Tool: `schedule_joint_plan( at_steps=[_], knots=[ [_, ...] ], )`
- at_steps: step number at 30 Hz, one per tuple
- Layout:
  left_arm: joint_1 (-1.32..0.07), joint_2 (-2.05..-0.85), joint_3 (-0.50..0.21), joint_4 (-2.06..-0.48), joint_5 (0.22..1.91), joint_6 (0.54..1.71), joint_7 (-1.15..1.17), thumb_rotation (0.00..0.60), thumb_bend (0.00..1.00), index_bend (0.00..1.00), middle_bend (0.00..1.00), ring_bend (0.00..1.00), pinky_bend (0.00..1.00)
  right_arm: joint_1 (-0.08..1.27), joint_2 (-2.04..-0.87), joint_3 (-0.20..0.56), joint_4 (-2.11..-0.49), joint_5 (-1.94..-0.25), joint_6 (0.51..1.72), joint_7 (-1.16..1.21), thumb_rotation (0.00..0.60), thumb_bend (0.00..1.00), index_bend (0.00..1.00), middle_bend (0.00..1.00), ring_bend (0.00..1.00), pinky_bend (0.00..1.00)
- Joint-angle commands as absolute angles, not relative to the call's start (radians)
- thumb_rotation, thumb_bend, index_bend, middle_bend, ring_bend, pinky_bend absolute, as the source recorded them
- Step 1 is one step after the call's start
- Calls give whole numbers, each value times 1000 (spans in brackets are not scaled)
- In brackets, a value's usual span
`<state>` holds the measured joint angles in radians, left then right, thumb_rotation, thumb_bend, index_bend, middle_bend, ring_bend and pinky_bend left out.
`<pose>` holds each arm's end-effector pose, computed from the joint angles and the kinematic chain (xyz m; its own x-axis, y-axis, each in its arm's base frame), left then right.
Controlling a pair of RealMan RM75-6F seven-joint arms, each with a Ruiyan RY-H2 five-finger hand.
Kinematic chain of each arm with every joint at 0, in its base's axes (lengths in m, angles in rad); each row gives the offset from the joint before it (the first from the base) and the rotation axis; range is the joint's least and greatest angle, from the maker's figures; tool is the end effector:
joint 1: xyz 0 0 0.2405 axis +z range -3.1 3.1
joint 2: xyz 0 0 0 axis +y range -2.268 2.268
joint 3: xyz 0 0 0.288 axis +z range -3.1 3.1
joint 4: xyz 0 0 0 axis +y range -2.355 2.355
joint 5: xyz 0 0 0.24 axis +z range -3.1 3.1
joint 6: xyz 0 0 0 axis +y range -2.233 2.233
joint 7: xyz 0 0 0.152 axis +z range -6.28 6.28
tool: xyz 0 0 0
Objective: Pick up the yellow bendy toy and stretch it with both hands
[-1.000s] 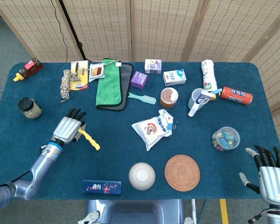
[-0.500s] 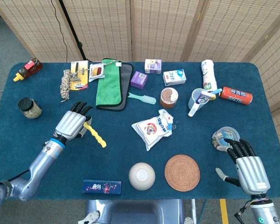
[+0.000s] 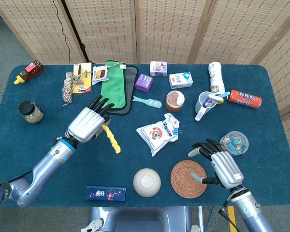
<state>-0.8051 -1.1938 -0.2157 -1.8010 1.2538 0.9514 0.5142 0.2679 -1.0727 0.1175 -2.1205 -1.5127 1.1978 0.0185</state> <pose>-0.1035 0.3748 0.0579 0.6431 -0.0109 0.7657 0.6167 -0.5855 -0.5263 -0.1837 -0.2271 0.0988 0.0040 -0.2784 0.9605 -0.9622 -0.2626 -0.0721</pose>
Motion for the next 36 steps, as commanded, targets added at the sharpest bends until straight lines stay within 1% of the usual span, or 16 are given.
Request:
schedule_joint_plan(
  at_steps=[1, 6, 10, 19, 26, 36],
  knots=[
    [-830, -1179, -220, -1832, 1269, 945, 546, 600, 510, 722, 155, 35, 0, 329, -1112, 156, -2148, -1401, 1119, 99, 600, 278, 397, 267, 234, 54],
    [-856, -1180, -225, -1856, 1270, 939, 569, 600, 508, 725, 155, 33, 0, 383, -1129, 176, -2146, -1319, 1028, 192, 600, 278, 396, 236, 231, 50],
    [-882, -1192, -234, -1867, 1267, 938, 597, 600, 508, 726, 155, 33, 0, 438, -1154, 201, -2116, -1247, 949, 260, 600, 278, 386, 210, 195, 38],
    [-934, -1211, -244, -1887, 1254, 938, 669, 600, 503, 736, 155, 31, 0, 522, -1222, 236, -2053, -1150, 849, 342, 600, 277, 369, 186, 143, 9],
    [-970, -1238, -240, -1891, 1241, 934, 703, 600, 503, 736, 155, 29, 0, 565, -1252, 262, -2019, -1087, 772, 438, 600, 278, 357, 115, 62, 0],
    [-1002, -1282, -233, -1874, 1219, 954, 748, 600, 503, 736, 155, 24, 0, 602, -1296, 282, -1973, -1067, 697, 532, 600, 278, 378, 117, 57, 0]
  ],
)
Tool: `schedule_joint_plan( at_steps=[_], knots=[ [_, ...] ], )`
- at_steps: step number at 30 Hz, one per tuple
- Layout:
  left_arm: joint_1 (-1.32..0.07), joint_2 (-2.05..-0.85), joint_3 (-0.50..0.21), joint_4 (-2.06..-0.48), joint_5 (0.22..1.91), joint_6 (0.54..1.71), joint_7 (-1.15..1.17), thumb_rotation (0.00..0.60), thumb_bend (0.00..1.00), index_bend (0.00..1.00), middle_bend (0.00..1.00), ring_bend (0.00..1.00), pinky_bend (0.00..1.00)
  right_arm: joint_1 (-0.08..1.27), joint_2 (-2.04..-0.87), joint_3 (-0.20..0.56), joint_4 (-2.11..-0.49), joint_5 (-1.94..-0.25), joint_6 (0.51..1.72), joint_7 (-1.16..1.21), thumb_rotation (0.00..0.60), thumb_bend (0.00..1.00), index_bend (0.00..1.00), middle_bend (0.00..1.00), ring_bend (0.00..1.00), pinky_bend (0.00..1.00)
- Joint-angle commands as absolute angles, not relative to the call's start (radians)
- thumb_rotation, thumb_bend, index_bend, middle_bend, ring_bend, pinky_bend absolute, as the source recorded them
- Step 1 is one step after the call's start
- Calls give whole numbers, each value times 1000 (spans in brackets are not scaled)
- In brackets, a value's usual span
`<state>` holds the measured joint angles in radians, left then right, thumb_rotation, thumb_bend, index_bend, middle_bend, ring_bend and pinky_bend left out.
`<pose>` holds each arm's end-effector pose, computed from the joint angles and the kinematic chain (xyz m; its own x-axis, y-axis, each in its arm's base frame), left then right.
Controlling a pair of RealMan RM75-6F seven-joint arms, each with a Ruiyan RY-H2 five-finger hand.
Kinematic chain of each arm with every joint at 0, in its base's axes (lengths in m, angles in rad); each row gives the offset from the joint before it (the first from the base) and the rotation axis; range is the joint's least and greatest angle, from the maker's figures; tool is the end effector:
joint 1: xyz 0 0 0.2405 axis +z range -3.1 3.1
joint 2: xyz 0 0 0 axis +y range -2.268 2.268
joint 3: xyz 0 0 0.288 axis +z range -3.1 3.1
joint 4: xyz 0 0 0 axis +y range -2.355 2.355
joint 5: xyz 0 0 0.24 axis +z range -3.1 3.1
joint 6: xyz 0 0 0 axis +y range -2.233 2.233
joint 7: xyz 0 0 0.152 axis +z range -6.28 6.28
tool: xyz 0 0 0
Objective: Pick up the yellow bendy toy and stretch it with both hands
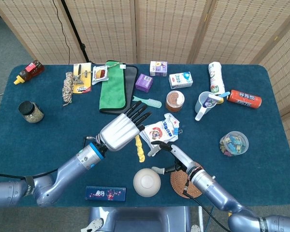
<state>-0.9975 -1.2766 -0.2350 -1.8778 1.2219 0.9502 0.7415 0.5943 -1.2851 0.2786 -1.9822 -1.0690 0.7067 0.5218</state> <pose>-0.0058 0.3572 0.0296 0.6578 -0.1912 0.7285 0.4074 -0.7232 -0.5577 -0.1227 -0.2978 -0.0015 -0.5095 -0.6657 0.5453 -0.8068 0.1492 -0.5717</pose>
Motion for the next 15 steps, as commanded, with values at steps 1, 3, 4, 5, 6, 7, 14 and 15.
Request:
schedule_joint_plan(
  at_steps=[1, 3, 4, 5, 6, 7, 14, 15],
  knots=[
    [-1004, -1286, -233, -1873, 1216, 957, 753, 600, 503, 736, 155, 24, 0, 605, -1301, 283, -1967, -1067, 695, 534, 600, 278, 380, 119, 57, 0],
    [-1008, -1295, -232, -1871, 1210, 964, 759, 600, 503, 736, 155, 24, 0, 612, -1313, 287, -1959, -1062, 689, 543, 600, 277, 386, 122, 57, 0],
    [-1011, -1300, -231, -1870, 1206, 967, 762, 600, 503, 736, 155, 24, 0, 617, -1319, 289, -1955, -1059, 686, 548, 600, 277, 388, 123, 57, 0],
    [-1013, -1304, -231, -1869, 1204, 970, 766, 600, 503, 736, 155, 24, 0, 619, -1325, 290, -1951, -1058, 687, 549, 600, 277, 391, 123, 57, 0],
    [-1014, -1308, -230, -1868, 1203, 972, 769, 600, 503, 736, 155, 24, 0, 621, -1331, 290, -1948, -1056, 689, 547, 600, 277, 392, 124, 57, 0],
    [-1016, -1311, -229, -1867, 1201, 973, 771, 600, 503, 736, 154, 24, 0, 623, -1336, 290, -1945, -1054, 691, 545, 600, 278, 395, 124, 57, 0],
    [-1029, -1328, -219, -1866, 1190, 973, 783, 600, 503, 736, 154, 24, 0, 641, -1367, 295, -1924, -1023, 694, 541, 600, 278, 414, 126, 56, 0],
    [-1030, -1330, -217, -1866, 1188, 973, 785, 600, 503, 736, 154, 24, 0, 646, -1373, 296, -1918, -1016, 695, 537, 600, 277, 418, 128, 57, 0]
  ],
)
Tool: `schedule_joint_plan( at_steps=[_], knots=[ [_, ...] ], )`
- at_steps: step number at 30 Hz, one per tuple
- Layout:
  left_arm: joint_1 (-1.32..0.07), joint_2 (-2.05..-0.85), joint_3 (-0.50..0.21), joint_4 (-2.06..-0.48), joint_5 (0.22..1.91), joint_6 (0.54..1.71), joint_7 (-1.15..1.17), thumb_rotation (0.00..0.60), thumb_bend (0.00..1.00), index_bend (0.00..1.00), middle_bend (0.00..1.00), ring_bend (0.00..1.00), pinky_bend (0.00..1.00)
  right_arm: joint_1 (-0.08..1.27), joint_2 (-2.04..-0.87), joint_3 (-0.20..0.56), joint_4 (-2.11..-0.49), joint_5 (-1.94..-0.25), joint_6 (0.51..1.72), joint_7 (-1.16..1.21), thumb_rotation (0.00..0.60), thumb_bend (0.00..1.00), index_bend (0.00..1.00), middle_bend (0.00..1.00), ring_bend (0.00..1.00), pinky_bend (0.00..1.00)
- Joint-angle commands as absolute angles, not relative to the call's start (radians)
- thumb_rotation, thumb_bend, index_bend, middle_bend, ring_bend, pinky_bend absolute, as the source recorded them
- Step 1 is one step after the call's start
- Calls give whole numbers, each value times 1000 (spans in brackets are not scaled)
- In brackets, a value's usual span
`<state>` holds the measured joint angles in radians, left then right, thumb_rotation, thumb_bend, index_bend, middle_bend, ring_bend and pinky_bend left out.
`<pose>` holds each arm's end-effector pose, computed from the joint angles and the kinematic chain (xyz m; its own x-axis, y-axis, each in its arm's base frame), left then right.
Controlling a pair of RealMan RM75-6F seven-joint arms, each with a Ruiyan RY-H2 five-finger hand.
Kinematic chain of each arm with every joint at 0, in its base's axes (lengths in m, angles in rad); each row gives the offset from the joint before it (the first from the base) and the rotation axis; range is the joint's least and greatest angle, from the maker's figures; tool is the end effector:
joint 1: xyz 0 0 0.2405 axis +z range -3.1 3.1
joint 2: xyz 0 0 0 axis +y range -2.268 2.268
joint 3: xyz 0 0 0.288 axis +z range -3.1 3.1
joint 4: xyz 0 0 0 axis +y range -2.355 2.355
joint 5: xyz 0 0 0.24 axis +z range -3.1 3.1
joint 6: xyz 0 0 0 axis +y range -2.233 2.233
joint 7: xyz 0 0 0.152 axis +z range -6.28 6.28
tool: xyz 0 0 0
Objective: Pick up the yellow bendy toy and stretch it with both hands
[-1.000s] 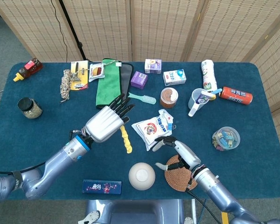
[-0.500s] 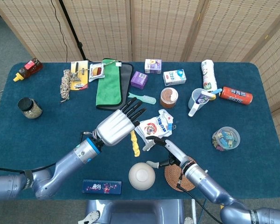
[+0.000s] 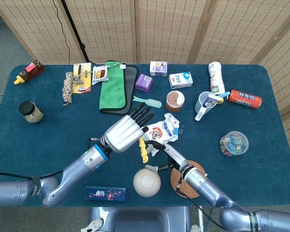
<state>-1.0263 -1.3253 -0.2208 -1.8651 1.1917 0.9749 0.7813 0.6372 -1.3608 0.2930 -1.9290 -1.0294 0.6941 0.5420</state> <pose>0.0020 0.3541 0.0158 0.6561 -0.1952 0.7290 0.4033 -0.7257 -0.5574 -0.1094 -0.3067 -0.0216 -0.5446 -0.6726 0.5010 -0.7763 0.1782 -0.6047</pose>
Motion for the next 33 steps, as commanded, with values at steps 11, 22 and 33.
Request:
schedule_joint_plan(
  at_steps=[11, 22, 33],
  knots=[
    [-1039, -1328, -202, -1868, 1181, 980, 791, 600, 503, 736, 153, 23, 0, 664, -1392, 302, -1907, -978, 701, 518, 600, 284, 460, 157, 58, 0],
    [-1033, -1311, -188, -1872, 1185, 989, 780, 600, 503, 736, 153, 23, 0, 668, -1397, 299, -1898, -970, 687, 520, 600, 308, 499, 166, 58, 0],
    [-1036, -1317, -180, -1867, 1184, 990, 772, 600, 503, 736, 153, 22, 0, 680, -1410, 301, -1887, -958, 681, 512, 600, 376, 536, 187, 59, 0]
  ],
)
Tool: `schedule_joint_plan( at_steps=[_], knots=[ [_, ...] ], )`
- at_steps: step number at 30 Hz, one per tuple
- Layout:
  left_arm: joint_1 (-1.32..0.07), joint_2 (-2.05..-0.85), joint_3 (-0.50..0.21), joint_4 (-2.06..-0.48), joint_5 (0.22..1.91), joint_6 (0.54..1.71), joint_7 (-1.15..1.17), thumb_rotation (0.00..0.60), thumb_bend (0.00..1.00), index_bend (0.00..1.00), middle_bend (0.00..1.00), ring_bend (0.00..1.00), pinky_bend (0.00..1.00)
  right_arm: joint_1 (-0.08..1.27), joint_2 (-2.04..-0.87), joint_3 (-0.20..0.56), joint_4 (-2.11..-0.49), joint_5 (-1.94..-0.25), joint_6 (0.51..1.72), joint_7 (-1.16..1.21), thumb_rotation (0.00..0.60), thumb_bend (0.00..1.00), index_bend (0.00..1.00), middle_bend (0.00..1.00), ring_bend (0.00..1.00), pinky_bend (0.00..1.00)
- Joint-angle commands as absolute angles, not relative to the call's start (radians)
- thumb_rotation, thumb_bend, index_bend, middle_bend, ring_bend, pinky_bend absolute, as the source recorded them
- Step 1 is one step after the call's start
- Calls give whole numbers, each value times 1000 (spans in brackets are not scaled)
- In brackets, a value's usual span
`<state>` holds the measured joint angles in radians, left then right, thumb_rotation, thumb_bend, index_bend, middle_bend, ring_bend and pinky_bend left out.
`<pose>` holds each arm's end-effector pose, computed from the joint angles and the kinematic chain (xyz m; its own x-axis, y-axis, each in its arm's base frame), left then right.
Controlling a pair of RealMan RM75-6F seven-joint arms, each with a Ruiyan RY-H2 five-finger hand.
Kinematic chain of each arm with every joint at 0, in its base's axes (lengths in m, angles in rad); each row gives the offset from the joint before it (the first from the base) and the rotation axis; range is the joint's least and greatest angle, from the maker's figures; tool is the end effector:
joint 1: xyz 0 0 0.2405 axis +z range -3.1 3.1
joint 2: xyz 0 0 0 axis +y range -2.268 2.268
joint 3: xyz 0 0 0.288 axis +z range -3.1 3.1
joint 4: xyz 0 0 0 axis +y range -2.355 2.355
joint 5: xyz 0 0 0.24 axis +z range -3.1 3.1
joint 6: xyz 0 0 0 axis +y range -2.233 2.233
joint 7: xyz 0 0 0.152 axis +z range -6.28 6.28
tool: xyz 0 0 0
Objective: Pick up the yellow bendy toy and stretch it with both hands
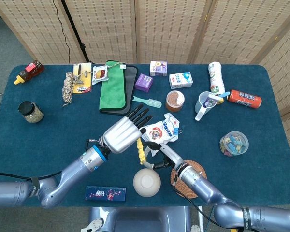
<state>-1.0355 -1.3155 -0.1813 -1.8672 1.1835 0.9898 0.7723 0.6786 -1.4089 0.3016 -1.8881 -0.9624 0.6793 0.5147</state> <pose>-0.0067 0.3525 0.0138 0.6737 -0.1797 0.7168 0.4015 -0.7254 -0.5592 -0.1015 -0.3144 -0.0366 -0.5520 -0.6775 0.4861 -0.7744 0.2002 -0.6002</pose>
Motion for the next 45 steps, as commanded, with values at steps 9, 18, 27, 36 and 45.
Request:
schedule_joint_plan(
  at_steps=[9, 18, 27, 36, 45],
  knots=[
    [-1041, -1329, -177, -1867, 1179, 996, 784, 600, 503, 736, 153, 23, 0, 682, -1416, 298, -1884, -942, 686, 501, 600, 430, 559, 208, 78, 0],
    [-1050, -1340, -177, -1862, 1172, 996, 796, 600, 503, 736, 152, 23, 0, 684, -1416, 296, -1884, -941, 688, 488, 600, 522, 598, 247, 154, 0],
    [-1057, -1350, -178, -1855, 1165, 999, 805, 600, 503, 736, 152, 22, 0, 692, -1415, 286, -1881, -929, 684, 465, 600, 594, 619, 314, 268, 0],
    [-1060, -1355, -179, -1855, 1162, 1006, 807, 600, 503, 736, 152, 23, 0, 703, -1409, 279, -1883, -914, 670, 446, 600, 617, 626, 353, 315, 0],
    [-1067, -1361, -180, -1850, 1157, 1006, 814, 600, 503, 737, 152, 25, 0, 703, -1395, 277, -1887, -918, 656, 445, 600, 662, 637, 363, 350, 0]
  ],
)
